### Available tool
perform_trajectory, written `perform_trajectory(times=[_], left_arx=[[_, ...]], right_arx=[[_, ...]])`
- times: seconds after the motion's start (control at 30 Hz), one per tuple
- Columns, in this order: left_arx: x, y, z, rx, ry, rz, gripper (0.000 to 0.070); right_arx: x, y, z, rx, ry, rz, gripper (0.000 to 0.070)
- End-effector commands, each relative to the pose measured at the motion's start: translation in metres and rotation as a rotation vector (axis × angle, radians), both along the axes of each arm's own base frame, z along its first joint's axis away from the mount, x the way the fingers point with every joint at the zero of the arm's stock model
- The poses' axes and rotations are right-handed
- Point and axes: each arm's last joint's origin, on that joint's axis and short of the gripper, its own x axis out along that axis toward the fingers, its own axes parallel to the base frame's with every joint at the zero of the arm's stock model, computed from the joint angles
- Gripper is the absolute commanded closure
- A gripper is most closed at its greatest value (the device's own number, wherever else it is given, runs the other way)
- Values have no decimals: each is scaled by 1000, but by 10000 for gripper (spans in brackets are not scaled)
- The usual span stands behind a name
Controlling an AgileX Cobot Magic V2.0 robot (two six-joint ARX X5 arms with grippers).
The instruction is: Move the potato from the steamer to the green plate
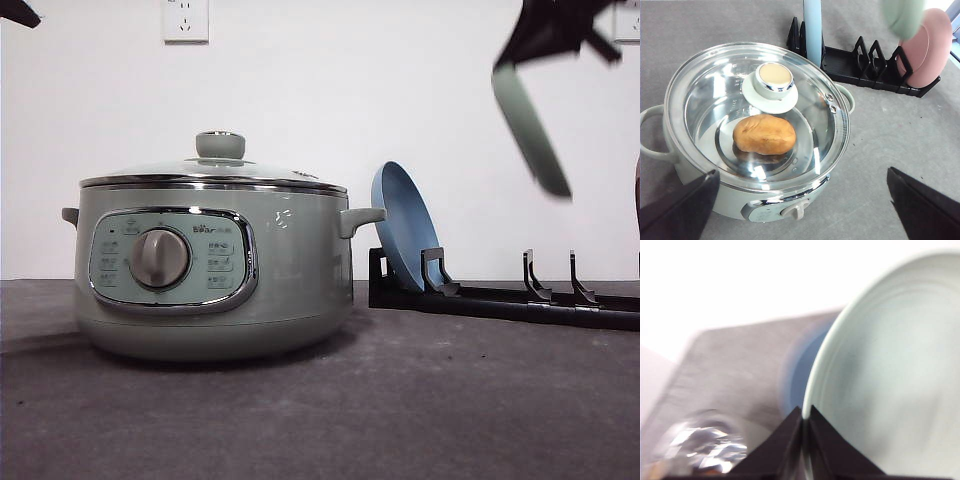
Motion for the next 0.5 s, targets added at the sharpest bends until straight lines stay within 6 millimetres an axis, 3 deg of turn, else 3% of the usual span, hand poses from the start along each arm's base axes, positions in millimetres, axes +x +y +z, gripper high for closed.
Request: perform_trajectory(times=[0.0,0.27,0.47], left_arx=[[1,-1,6,-5,-18,-13,0],[1,-1,6,-5,-18,-13,0],[1,-1,6,-5,-17,-13,0]], right_arx=[[-10,4,15,-19,-43,24,696],[-88,27,46,-238,-86,121,696],[-141,52,47,-346,-103,236,696]])
